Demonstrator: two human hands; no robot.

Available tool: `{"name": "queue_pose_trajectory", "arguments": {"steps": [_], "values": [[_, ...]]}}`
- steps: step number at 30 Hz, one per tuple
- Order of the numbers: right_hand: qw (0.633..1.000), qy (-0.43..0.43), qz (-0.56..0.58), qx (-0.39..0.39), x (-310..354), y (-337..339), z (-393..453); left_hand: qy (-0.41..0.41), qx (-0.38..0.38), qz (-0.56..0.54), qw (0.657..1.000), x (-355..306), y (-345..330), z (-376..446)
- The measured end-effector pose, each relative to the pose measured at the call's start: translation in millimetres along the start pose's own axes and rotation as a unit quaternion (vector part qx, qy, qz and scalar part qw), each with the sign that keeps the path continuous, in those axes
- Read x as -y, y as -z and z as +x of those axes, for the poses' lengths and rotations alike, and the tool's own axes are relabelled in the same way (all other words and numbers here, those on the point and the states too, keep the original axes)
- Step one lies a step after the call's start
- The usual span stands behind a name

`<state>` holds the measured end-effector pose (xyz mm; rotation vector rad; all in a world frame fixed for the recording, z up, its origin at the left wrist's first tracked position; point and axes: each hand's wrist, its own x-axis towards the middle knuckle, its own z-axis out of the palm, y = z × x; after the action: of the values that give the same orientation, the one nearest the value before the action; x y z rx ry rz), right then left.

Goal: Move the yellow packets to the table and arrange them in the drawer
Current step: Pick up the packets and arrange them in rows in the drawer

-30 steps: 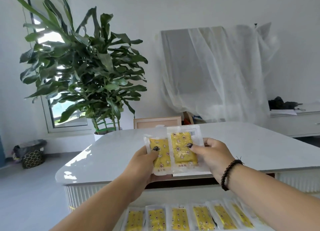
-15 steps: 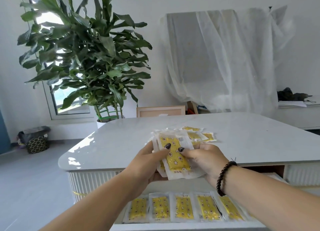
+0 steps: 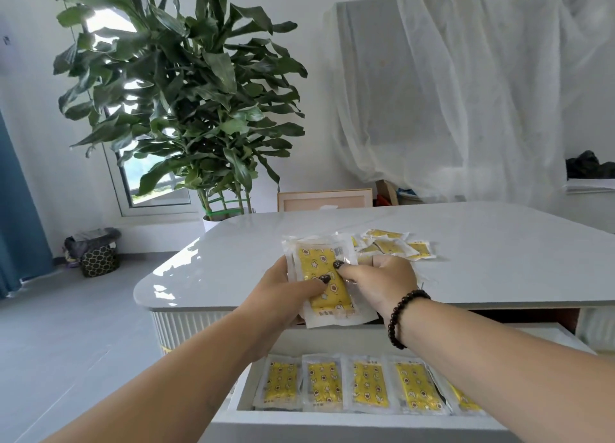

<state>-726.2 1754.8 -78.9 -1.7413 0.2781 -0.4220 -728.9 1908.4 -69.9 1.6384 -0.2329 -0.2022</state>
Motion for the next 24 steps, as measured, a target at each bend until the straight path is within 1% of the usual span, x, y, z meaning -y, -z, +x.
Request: {"name": "queue_pose_trajectory", "arguments": {"steps": [4,6,8,9,11,13,14,16,17,19,22,24], "values": [[0.999,0.019,0.002,0.029,3,-4,20,0.027,-0.051,-0.006,0.998,6,3,8],[0.999,0.009,0.035,0.016,2,1,38,0.039,-0.081,-0.005,0.996,8,4,10],[0.999,-0.007,0.043,-0.022,-6,9,63,0.052,-0.11,0.001,0.993,11,6,14],[0.999,-0.015,0.02,-0.044,-12,15,76,0.056,-0.119,0.005,0.991,13,6,17],[0.994,-0.019,-0.07,-0.084,-27,28,97,0.065,-0.136,0.001,0.989,15,6,21],[0.979,-0.005,-0.171,-0.11,-42,38,110,0.074,-0.145,-0.023,0.986,12,3,23],[0.971,0.0,-0.212,-0.111,-50,41,116,0.077,-0.144,-0.042,0.986,12,2,24],[0.959,0.003,-0.268,-0.095,-63,44,125,0.09,-0.149,-0.085,0.981,8,-3,27],[0.953,0.006,-0.292,-0.074,-69,43,128,0.091,-0.151,-0.094,0.98,8,-5,29],[0.937,0.013,-0.347,-0.024,-76,43,134,0.09,-0.147,-0.09,0.981,5,-8,30],[0.921,0.011,-0.387,0.037,-81,42,141,0.088,-0.141,-0.084,0.983,4,-11,31],[0.895,0.021,-0.44,0.069,-85,39,143,0.087,-0.141,-0.077,0.983,3,-13,31]]}}
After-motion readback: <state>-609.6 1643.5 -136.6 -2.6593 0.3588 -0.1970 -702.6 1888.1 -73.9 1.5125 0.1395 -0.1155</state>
